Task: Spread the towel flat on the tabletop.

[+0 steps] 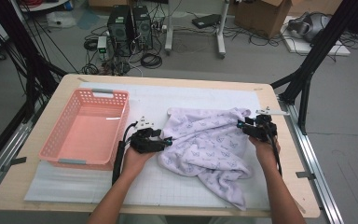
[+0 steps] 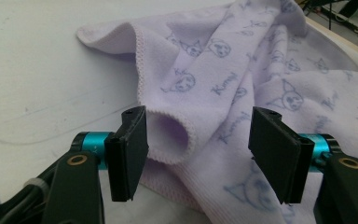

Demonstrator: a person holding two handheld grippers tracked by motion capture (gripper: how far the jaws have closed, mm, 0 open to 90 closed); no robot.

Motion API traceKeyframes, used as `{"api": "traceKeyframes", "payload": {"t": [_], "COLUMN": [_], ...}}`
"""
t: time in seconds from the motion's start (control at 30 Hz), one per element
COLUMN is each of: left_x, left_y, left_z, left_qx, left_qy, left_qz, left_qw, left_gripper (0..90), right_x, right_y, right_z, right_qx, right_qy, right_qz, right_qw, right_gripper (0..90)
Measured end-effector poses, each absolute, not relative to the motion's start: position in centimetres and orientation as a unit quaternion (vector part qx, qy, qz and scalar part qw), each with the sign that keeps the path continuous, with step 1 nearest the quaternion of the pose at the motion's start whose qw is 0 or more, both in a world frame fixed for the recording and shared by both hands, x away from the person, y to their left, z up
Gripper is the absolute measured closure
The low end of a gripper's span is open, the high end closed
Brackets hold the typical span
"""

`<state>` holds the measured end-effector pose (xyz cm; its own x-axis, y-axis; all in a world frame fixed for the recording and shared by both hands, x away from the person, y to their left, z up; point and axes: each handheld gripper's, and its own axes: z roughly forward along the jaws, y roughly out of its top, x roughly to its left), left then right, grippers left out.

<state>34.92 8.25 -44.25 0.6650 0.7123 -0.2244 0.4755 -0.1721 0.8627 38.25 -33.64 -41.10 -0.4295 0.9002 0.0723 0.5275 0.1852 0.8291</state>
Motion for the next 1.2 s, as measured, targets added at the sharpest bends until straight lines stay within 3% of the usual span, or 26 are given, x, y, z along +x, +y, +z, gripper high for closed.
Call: {"api": "traceKeyframes", "payload": {"t": [0.27,0.33,0.43,0.5,0.63,0.7,0.73,1.2], "left_x": [32.3,31.9,31.6,31.5,31.5,31.6,31.8,37.1], "left_y": [7.6,7.0,6.4,6.6,8.3,9.0,9.2,6.5], "left_z": [-44.9,-45.1,-45.0,-44.8,-43.9,-43.5,-43.3,-42.3], "left_qx": [0.789,0.805,0.82,0.813,0.789,0.781,0.779,0.755], "left_qy": [0.36,0.342,0.325,0.33,0.341,0.345,0.345,0.379], "left_qz": [0.067,0.073,0.094,0.101,0.106,0.107,0.11,0.175], "left_qw": [0.493,0.479,0.462,0.469,0.499,0.51,0.512,0.505], "left_gripper": [36.8,47.3,76.1,81.0,80.6,80.3,80.2,81.3], "right_x": [33.4,32.4,31.6,31.3,30.8,31.0,31.1,37.7], "right_y": [-34.1,-33.8,-33.1,-32.4,-30.2,-29.3,-28.9,-29.6], "right_z": [-41.4,-41.7,-42.2,-42.6,-43.2,-43.5,-43.6,-42.2], "right_qx": [0.437,0.422,0.404,0.39,0.351,0.333,0.329,0.397], "right_qy": [0.766,0.777,0.79,0.801,0.83,0.849,0.855,0.801], "right_qz": [0.438,0.432,0.431,0.428,0.416,0.393,0.385,0.381], "right_qw": [0.177,0.177,0.164,0.149,0.123,0.115,0.114,0.235], "right_gripper": [54.0,53.8,53.5,53.6,59.8,81.7,84.9,86.9]}}
